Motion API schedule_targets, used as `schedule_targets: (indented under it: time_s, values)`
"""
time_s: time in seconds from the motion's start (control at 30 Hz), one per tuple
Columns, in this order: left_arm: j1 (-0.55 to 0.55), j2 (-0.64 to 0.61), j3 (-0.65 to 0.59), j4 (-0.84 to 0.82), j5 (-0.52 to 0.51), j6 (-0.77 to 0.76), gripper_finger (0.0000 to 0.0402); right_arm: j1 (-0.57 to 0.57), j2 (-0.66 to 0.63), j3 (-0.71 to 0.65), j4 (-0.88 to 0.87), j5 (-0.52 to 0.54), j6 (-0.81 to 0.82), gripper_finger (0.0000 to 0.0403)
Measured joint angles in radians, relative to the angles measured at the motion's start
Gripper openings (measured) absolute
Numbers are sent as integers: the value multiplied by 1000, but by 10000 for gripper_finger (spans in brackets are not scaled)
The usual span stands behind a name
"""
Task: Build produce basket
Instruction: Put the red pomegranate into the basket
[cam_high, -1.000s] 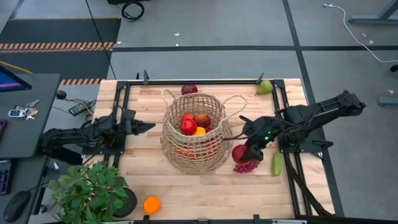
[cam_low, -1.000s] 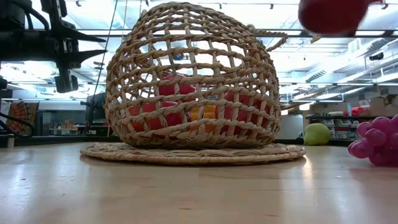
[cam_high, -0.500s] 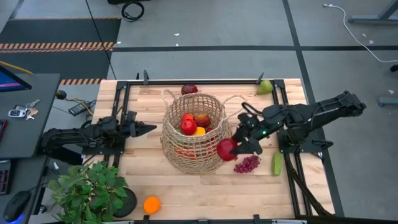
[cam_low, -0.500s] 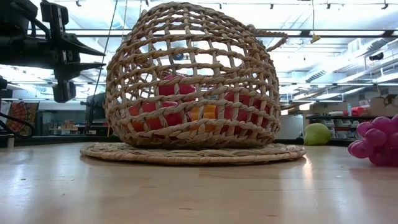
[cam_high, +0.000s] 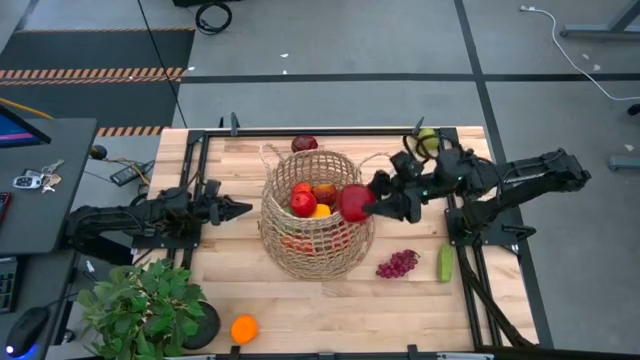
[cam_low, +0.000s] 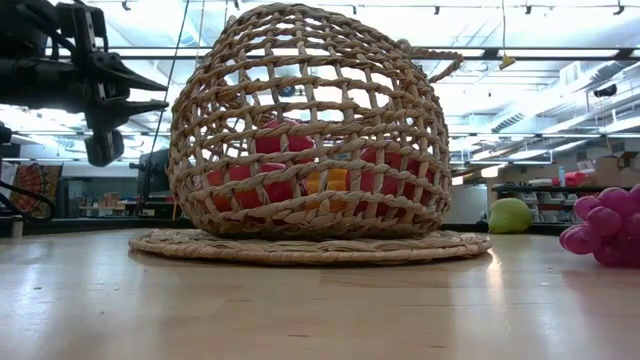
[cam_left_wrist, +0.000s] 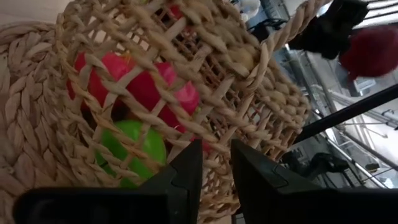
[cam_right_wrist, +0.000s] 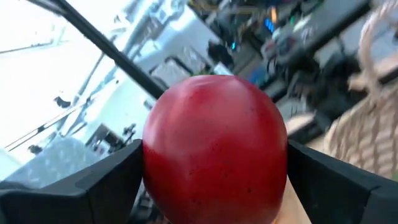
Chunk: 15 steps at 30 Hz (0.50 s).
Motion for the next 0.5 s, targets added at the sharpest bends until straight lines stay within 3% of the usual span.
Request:
schedule_targets:
  time_s: [0.27, 0.5]
  values:
    - [0, 84, 0, -3, 5, 20, 85, -62, 14, 0, 145, 18, -48, 372]
    - [0, 153, 0, -3, 6, -41, 91, -117, 14, 0, 157, 47, -95, 372]
